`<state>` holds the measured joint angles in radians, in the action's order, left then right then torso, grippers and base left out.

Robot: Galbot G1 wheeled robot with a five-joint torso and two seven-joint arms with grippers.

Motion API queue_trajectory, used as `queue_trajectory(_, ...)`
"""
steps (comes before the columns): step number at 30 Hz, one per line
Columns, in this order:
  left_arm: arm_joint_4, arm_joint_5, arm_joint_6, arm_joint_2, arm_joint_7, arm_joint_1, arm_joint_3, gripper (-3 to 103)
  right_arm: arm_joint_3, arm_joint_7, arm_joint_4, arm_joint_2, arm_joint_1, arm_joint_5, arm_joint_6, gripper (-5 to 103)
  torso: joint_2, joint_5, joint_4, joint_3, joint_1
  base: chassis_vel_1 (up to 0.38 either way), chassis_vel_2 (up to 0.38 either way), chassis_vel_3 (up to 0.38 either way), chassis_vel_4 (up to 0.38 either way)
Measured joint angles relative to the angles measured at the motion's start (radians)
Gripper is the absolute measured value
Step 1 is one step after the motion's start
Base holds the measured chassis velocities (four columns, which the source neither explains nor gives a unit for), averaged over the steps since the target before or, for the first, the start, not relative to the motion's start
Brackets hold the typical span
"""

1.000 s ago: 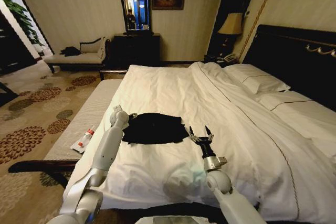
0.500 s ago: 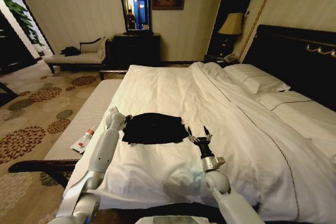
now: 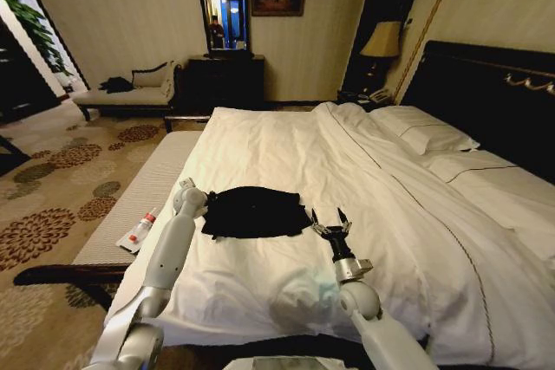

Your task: Fold the clothes on the bed.

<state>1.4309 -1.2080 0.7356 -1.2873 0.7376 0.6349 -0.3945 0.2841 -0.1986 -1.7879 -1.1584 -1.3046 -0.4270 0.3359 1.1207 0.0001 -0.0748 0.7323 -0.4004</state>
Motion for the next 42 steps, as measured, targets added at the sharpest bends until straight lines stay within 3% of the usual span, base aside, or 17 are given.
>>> queue_trajectory(2,0.032,-0.004,0.000,0.019,-0.013,0.028,-0.013,2,-0.008,-0.022,-0.011,0.012,0.012,-0.031,-0.023,100,0.000,0.0001,0.0001,0.000,0.000,0.000,0.000,0.000,0.000)
queue_trajectory(4,0.110,0.000,0.000,0.073,-0.055,0.115,-0.037,2,-0.031,-0.060,-0.038,0.054,0.048,-0.129,-0.078,100,0.000,0.0002,0.0004,0.000,0.000,0.000,0.000,0.000,0.000)
queue_trajectory(7,0.230,0.081,-0.001,0.136,-0.181,0.294,-0.071,2,-0.078,-0.077,-0.069,0.109,0.119,-0.340,-0.145,100,0.000,-0.0008,0.0010,0.000,0.000,0.000,0.000,0.000,0.000)
queue_trajectory(8,0.230,0.081,-0.001,0.136,-0.181,0.294,-0.071,2,-0.078,-0.077,-0.069,0.109,0.119,-0.340,-0.145,100,0.000,-0.0008,0.0010,0.000,0.000,0.000,0.000,0.000,0.000)
queue_trajectory(11,0.344,0.180,-0.009,0.167,-0.285,0.453,-0.117,2,-0.156,-0.100,-0.076,0.152,0.208,-0.516,-0.208,100,0.000,-0.0007,0.0009,0.000,0.000,0.000,0.000,0.000,0.000)
queue_trajectory(15,0.402,0.226,-0.028,0.172,-0.319,0.525,-0.141,2,-0.215,-0.112,-0.054,0.165,0.264,-0.562,-0.237,100,0.000,0.0000,0.0006,0.000,0.000,0.000,0.000,0.000,0.000)
queue_trajectory(16,0.450,0.296,-0.058,0.168,-0.349,0.596,-0.167,2,-0.302,-0.132,-0.005,0.166,0.336,-0.580,-0.267,100,0.000,-0.0001,0.0005,0.000,0.000,0.000,0.000,0.000,0.000)
queue_trajectory(19,0.464,0.327,-0.076,0.164,-0.362,0.624,-0.180,2,-0.347,-0.172,0.013,0.157,0.357,-0.578,-0.311,100,0.000,-0.0001,0.0005,0.000,0.000,0.000,0.000,0.000,0.000)
queue_trajectory(22,0.467,0.349,-0.101,0.162,-0.373,0.636,-0.196,2,-0.392,-0.188,0.028,0.151,0.359,-0.512,-0.351,100,0.000,-0.0001,0.0004,0.000,0.000,0.000,0.000,0.000,0.000)
queue_trajectory(37,0.425,0.350,-0.141,0.171,-0.382,0.598,-0.253,2,-0.413,-0.184,0.049,0.157,0.359,-0.383,-0.346,100,0.000,-0.0002,0.0004,0.000,0.000,0.000,0.000,0.000,0.000)
queue_trajectory(42,0.411,0.362,-0.148,0.171,-0.390,0.578,-0.251,2,-0.419,-0.181,0.049,0.150,0.360,-0.379,-0.342,100,0.000,0.0001,0.0004,0.000,0.000,0.000,0.000,0.000,0.000)
